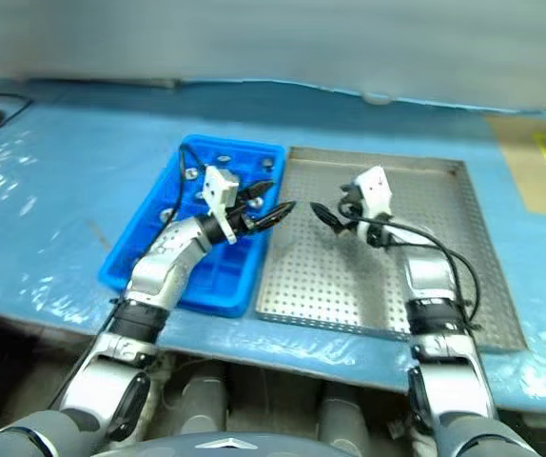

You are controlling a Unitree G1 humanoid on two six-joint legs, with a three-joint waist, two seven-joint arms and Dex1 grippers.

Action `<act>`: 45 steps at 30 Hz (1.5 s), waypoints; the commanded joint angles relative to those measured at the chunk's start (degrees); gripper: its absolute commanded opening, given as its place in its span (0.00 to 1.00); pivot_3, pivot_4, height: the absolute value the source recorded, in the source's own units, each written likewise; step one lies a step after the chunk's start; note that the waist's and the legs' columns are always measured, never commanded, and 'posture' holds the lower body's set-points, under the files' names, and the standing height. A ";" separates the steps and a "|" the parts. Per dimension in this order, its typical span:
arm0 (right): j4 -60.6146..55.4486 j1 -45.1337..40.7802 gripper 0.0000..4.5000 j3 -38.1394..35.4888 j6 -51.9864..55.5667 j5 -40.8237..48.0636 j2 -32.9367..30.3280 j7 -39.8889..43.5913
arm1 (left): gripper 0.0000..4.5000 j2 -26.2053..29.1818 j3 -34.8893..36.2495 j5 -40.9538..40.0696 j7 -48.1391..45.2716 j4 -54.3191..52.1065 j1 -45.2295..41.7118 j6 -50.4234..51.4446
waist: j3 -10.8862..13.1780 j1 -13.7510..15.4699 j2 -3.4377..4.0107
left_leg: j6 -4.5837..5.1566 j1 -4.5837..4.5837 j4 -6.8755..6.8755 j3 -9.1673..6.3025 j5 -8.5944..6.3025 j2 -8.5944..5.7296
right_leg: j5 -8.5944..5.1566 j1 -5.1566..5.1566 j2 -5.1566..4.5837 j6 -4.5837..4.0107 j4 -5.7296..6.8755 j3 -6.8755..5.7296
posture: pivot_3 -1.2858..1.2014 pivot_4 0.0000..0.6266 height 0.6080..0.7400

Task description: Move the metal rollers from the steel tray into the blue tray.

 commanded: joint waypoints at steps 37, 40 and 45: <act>-8.38 7.38 0.56 -8.16 18.19 4.48 -1.27 -18.24 | 0.82 -6.51 -2.28 5.26 -9.15 14.88 -6.64 -11.25 | -0.02 -7.25 0.02 | 1.22 0.60 0.46 1.34 -0.77 -0.04 | 0.08 -0.01 -0.06 0.15 -0.23 1.25 | 0.37 0.24 1.00; -8.79 5.40 0.38 -8.07 15.99 5.15 -0.70 -17.44 | 0.82 -6.28 -2.00 5.32 -8.70 14.49 -6.62 -11.38 | -0.02 -7.24 0.02 | 1.20 0.59 0.42 1.34 -0.76 -0.04 | 0.08 -0.05 -0.06 0.15 -0.23 1.25 | 0.38 0.24 1.00; -5.77 -0.15 0.38 -4.79 12.32 5.11 0.27 -14.03 | 0.82 -4.35 -0.70 5.28 -6.50 11.47 -5.57 -11.02 | -0.01 -7.17 0.02 | 1.16 0.52 0.34 1.36 -0.74 -0.04 | 0.09 -0.21 -0.05 0.15 -0.20 1.25 | 0.42 0.24 1.00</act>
